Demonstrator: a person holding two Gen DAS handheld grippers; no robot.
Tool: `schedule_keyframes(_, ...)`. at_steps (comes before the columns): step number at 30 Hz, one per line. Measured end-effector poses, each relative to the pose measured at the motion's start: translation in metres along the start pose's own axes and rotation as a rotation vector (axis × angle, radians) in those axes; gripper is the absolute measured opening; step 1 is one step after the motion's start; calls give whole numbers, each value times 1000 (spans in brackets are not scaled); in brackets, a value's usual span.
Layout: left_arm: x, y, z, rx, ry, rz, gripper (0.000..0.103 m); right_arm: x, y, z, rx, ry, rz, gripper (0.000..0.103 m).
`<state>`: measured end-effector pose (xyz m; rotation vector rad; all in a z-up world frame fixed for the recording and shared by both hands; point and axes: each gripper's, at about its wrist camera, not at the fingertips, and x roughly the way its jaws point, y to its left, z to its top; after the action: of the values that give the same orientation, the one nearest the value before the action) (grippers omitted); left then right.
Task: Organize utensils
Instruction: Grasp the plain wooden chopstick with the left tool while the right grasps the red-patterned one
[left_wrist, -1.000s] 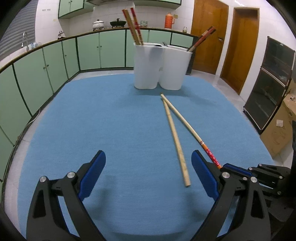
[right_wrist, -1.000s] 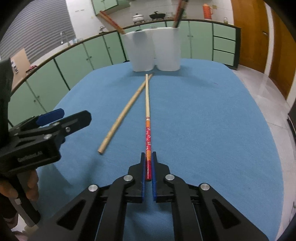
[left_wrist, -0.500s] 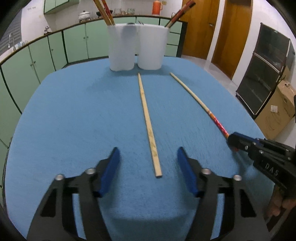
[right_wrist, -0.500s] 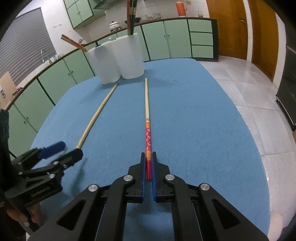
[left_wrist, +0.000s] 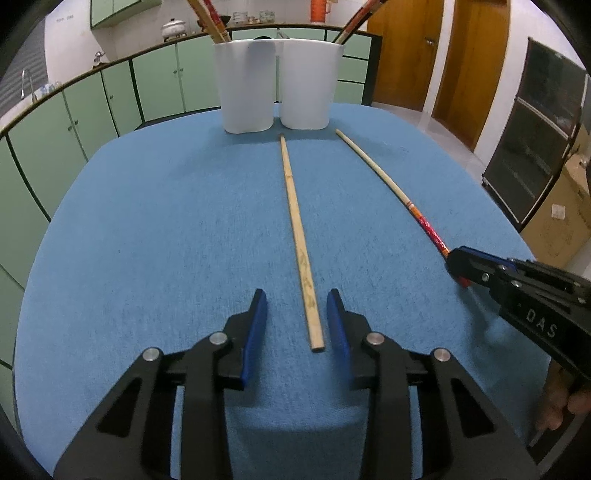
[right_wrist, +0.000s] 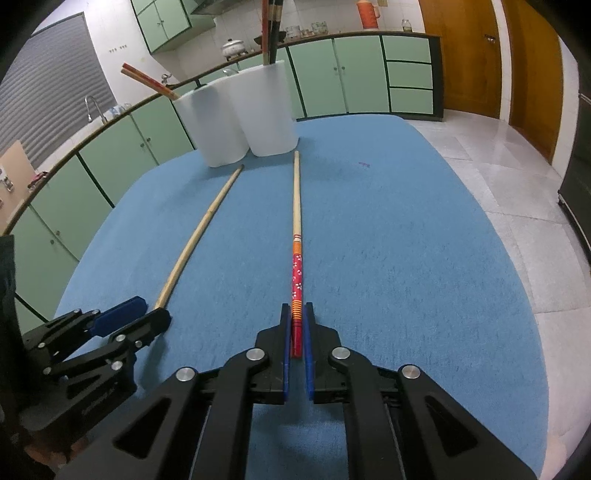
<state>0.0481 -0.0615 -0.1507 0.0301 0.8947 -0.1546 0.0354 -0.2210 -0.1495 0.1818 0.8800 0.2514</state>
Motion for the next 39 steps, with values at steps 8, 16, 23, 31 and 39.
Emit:
schedule_keyframes(8,-3,-3,-4,6,1,-16,54,-14,-2,-19,-21,-6,35,16)
schedule_keyframes(16,-4,-3,-7,1,3,-10,52,-14,0,-21,-48,-15,19,16)
schedule_keyframes(23,-3,-5,-6,1,7,7,52,-8,-3,-13,-23,-4,21,15)
schedule_keyframes(31,-4,-11,-6,14,-1,14,22,-6,0,-12,-38,4,-24,6)
schedule_keyframes(39,-19,-8,3,7,-24,-4,6,-26,3,-3,-68,-8,-11,6)
